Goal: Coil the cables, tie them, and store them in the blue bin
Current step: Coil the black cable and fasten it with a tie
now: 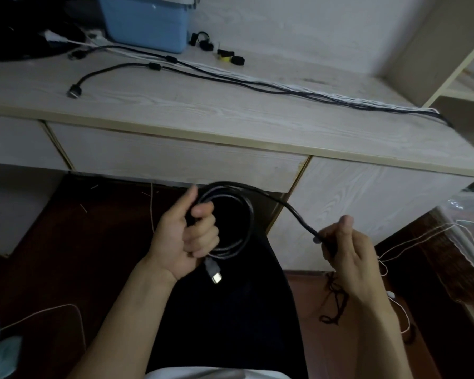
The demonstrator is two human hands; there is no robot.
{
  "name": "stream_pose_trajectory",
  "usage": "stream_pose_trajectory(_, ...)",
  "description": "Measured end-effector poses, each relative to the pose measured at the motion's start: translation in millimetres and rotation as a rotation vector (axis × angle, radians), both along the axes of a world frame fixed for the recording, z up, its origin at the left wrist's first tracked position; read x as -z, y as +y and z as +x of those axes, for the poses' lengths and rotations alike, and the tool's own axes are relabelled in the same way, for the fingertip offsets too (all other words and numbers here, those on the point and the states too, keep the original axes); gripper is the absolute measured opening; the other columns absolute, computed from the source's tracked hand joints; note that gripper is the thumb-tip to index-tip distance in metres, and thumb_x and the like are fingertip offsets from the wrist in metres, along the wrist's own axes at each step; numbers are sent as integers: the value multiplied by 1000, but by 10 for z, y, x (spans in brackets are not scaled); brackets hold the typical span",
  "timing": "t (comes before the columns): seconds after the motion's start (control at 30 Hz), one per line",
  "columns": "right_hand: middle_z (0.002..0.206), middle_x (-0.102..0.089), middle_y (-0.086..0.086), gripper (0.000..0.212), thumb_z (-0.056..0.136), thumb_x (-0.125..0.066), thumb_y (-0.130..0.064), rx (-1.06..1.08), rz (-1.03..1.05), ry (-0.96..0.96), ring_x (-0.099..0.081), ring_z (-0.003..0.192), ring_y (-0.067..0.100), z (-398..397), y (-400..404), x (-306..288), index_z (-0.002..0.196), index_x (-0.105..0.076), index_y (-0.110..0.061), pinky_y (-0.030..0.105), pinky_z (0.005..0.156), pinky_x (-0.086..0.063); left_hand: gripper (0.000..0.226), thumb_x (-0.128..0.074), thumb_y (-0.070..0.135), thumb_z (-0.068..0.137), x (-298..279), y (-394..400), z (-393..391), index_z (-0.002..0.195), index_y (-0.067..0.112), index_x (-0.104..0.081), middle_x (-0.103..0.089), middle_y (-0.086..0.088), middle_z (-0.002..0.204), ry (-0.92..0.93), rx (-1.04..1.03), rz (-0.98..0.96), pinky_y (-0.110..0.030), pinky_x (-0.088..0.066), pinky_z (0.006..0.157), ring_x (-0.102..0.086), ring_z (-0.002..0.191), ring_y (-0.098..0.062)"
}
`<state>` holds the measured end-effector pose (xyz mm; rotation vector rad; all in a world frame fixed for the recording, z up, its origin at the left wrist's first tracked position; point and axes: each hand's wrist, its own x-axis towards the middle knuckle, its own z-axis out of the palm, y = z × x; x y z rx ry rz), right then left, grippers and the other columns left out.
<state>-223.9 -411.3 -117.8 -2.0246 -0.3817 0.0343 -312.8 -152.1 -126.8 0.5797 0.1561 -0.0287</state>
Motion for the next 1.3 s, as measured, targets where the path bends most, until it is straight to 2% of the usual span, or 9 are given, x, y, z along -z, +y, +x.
stream_pose_trajectory(0.13, 69, -65, -4, 30, 92, -61, -43, -63, -113, 10, -56, 59, 10, 62, -92, 12, 82, -67, -16, 18, 54, -43, 51, -37, 49, 98, 14, 104, 12, 56, 22, -46, -24, 10, 35, 22, -274, -98, -19, -21, 28, -20, 26, -6)
stream_pose_trajectory(0.23, 79, -64, -4, 8, 91, -68, -28, -56, -153, -85, -60, 71, 8, 88, -13, 92, 84, -64, -26, 11, 59, -44, 54, -34, 49, 101, 66, 117, -21, 56, 22, -47, -26, 10, 35, -18, -317, -152, -18, -24, 30, -23, 27, -8)
stream_pose_trajectory(0.37, 80, -66, -2, 16, 100, -55, -25, -162, -180, -4, -64, 72, 5, 37, 164, 240, 87, -63, -24, 10, 60, -47, 55, -33, 47, 102, 88, 92, -13, 55, 22, -45, -25, 10, 35, 4, -325, -214, -19, -25, 31, -23, 28, -8)
stream_pose_trajectory(0.47, 79, -65, 1, 33, 106, -38, -35, -152, -156, 32, -64, 73, 16, -71, 314, 379, 85, -59, -21, 35, 65, -57, 55, -34, 48, 102, 110, 53, 8, 55, 22, -43, -24, 10, 37, 61, -330, -189, -20, -23, 33, -21, 30, -7)
stream_pose_trajectory(0.53, 73, -61, 4, 37, 106, -32, -36, -53, -97, 20, -59, 67, 23, -128, 415, 432, 85, -57, -19, 44, 61, -52, 54, -35, 50, 101, 137, 8, 23, 56, 21, -42, -23, 9, 39, 101, -311, -132, -22, -23, 35, -20, 33, -7)
stream_pose_trajectory(0.7, 58, -40, 0, 26, 107, -36, -23, 136, 120, 39, -34, 48, 11, -218, 517, 381, 103, -61, -17, 29, 45, -28, 51, -37, 49, 100, 244, -55, 24, 59, 21, -37, -21, 9, 39, 140, -284, -97, -23, -22, 34, -18, 33, -7)
stream_pose_trajectory(0.83, 54, -41, 3, 28, 106, -41, -24, 136, -2, -26, -33, 43, 9, -149, 440, 371, 93, -64, -17, 27, 44, -26, 52, -37, 46, 100, 273, -8, 16, 54, 22, -39, -21, 9, 37, 129, -336, -190, -23, -19, 32, -17, 31, -7)
stream_pose_trajectory(1.1, 61, -54, -6, 40, 107, -37, -31, -303, -414, 339, -46, 47, 1, -87, 373, 441, 86, -64, -11, 14, 49, -36, 54, -27, 54, 102, 202, 32, 80, 66, 19, -47, -27, 9, 51, 68, -534, -397, -21, -30, 42, -25, 41, -7)
stream_pose_trajectory(1.3, 75, -66, -13, 23, 102, -49, -40, -668, -544, 263, -58, 63, 1, -267, 504, 228, 95, -66, -25, 19, 58, -43, 30, -34, 32, 106, 217, -102, 157, 84, 15, -43, -44, 1, 67, 62, -593, 34, -32, -42, 70, -46, 58, -15)
